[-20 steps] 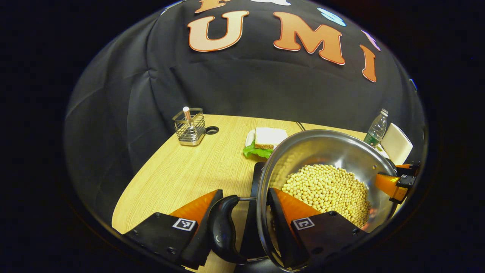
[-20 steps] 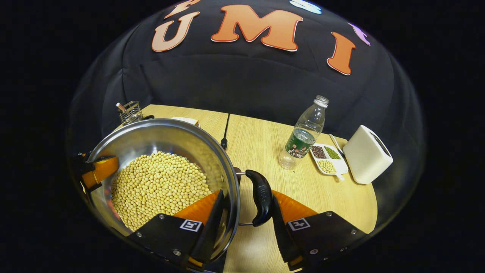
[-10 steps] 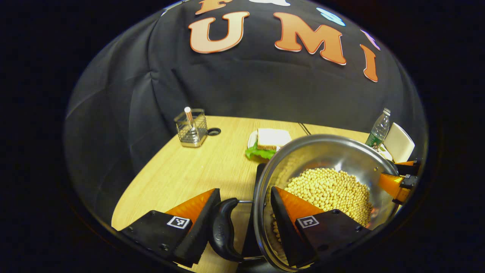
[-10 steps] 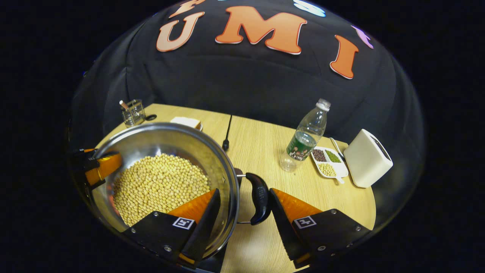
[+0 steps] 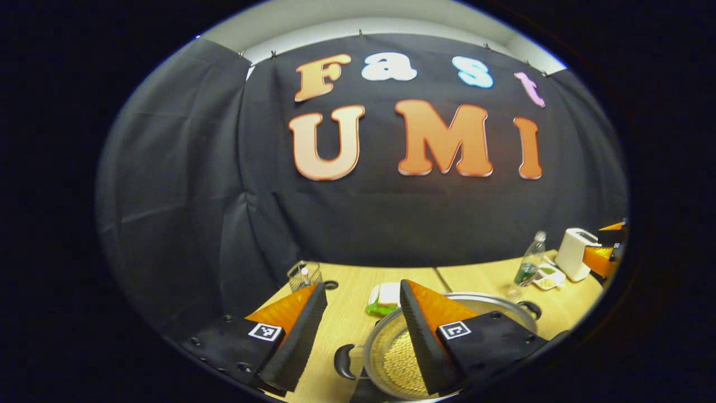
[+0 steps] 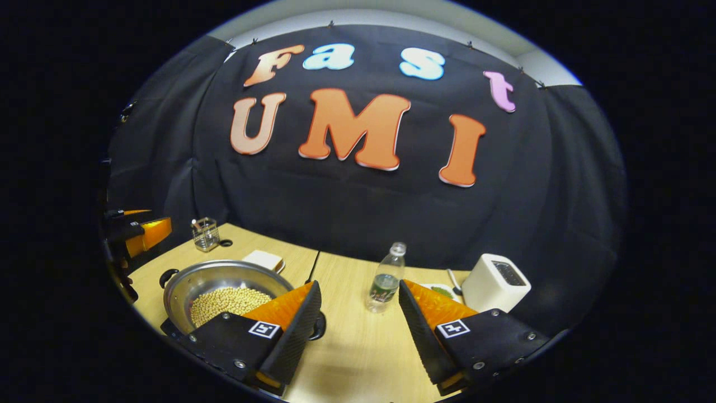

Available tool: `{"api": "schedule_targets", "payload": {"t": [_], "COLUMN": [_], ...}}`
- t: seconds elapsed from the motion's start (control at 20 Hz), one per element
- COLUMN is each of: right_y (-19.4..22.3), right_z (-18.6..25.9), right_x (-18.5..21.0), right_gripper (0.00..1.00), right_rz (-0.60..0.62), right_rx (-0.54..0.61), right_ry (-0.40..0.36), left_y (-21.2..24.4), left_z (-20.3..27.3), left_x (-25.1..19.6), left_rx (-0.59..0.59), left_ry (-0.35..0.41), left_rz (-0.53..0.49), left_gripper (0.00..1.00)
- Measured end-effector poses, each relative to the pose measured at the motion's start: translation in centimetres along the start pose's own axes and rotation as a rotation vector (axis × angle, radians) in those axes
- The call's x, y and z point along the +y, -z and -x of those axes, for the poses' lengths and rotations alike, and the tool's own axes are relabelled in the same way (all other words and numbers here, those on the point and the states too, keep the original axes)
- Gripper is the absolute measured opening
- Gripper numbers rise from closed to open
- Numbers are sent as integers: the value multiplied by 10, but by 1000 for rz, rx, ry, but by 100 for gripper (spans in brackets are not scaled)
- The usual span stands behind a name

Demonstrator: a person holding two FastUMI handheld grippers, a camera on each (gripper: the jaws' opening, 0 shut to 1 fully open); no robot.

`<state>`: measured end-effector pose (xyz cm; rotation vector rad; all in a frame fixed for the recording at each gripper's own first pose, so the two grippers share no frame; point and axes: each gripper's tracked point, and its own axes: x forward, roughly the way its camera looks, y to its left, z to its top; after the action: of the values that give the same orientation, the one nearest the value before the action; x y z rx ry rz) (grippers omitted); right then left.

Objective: First push the handle of the pot to place it horizontally, then grasp the pot with both hands and set it on the induction cooktop.

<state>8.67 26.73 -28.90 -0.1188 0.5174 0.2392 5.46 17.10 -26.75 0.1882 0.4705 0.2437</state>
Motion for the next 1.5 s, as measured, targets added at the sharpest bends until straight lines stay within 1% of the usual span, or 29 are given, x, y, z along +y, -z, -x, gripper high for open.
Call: {"api": "schedule_targets", "payload": {"t": [0.05,0.15,0.25,0.3,0.35,0.45,0.5,0.6,0.65,0.7,0.75,0.85,0.9,1.0,1.05,1.1,1.15,1.2,1.35,1.45,1.5], "right_y": [-13,-43,-66,-75,-82,-91,-100,-112,-122,-123,-127,-135,-139,-146,-150,-152,-153,-154,-155,-156,-156], "right_z": [14,41,77,90,102,124,138,156,162,169,175,186,189,196,198,200,202,204,206,206,205], "right_x": [-16,-47,-93,-114,-132,-163,-172,-191,-194,-200,-202,-204,-208,-214,-217,-216,-215,-214,-209,-208,-206], "right_gripper": [87,87,87,87,90,93,94,95,95,98,95,95,97,97,95,95,97,95,95,95,95], "right_rz": [0,-1,-5,-7,-7,-22,-37,-57,-56,-50,-45,-38,-40,-44,-47,-46,-50,-51,-55,-46,-44], "right_rx": [-37,-117,-200,-229,-250,-291,-314,-351,-368,-378,-387,-410,-422,-439,-448,-452,-455,-459,-475,-485,-487], "right_ry": [18,47,101,129,149,174,177,187,189,187,183,172,174,184,187,183,179,169,154,154,151], "left_y": [-23,-63,-102,-121,-136,-158,-163,-173,-177,-183,-187,-193,-196,-207,-214,-221,-226,-231,-241,-243,-243], "left_z": [11,30,54,70,81,97,107,129,136,142,147,152,158,168,172,178,184,188,199,200,200], "left_x": [-6,-23,-32,-37,-41,-50,-55,-57,-55,-52,-53,-56,-58,-63,-61,-61,-61,-61,-62,-67,-70], "left_rx": [-43,-120,-195,-229,-257,-292,-301,-328,-338,-347,-349,-352,-355,-372,-383,-399,-412,-426,-463,-474,-481], "left_ry": [8,30,41,47,59,90,105,110,103,99,101,104,102,109,106,108,108,108,111,126,133], "left_rz": [1,7,23,33,43,56,67,92,101,105,102,86,81,78,80,82,87,93,104,94,78], "left_gripper": [87,92,98,97,97,96,95,96,98,99,99,98,96,96,99,99,99,98,98,99,97]}}
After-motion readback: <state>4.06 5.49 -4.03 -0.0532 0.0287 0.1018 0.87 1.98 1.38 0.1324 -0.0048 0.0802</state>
